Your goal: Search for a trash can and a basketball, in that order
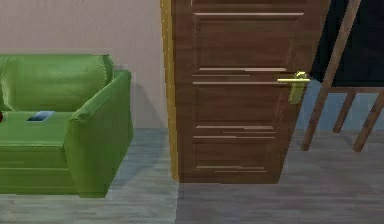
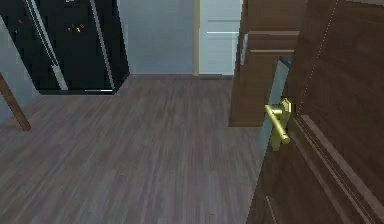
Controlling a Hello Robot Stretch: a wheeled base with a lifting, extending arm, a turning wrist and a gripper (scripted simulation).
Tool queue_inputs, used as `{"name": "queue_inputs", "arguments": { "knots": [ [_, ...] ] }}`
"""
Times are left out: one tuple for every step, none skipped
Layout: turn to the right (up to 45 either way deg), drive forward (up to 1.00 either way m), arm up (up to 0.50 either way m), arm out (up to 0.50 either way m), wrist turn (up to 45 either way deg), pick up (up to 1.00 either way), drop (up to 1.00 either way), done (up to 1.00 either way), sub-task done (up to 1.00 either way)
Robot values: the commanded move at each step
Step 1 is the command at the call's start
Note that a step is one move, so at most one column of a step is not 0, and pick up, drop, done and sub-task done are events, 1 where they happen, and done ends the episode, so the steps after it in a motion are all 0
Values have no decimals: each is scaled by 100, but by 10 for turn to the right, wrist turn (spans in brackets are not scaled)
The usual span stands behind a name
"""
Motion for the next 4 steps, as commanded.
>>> {"name": "queue_inputs", "arguments": {
  "knots": [
    [0,5,0,0,0,0,0,0,0],
    [-450,0,0,0,0,0,0,0,0],
    [-390,0,0,0,0,0,0,0,0],
    [-30,0,0,0,0,0,0,0,0]
  ]
}}
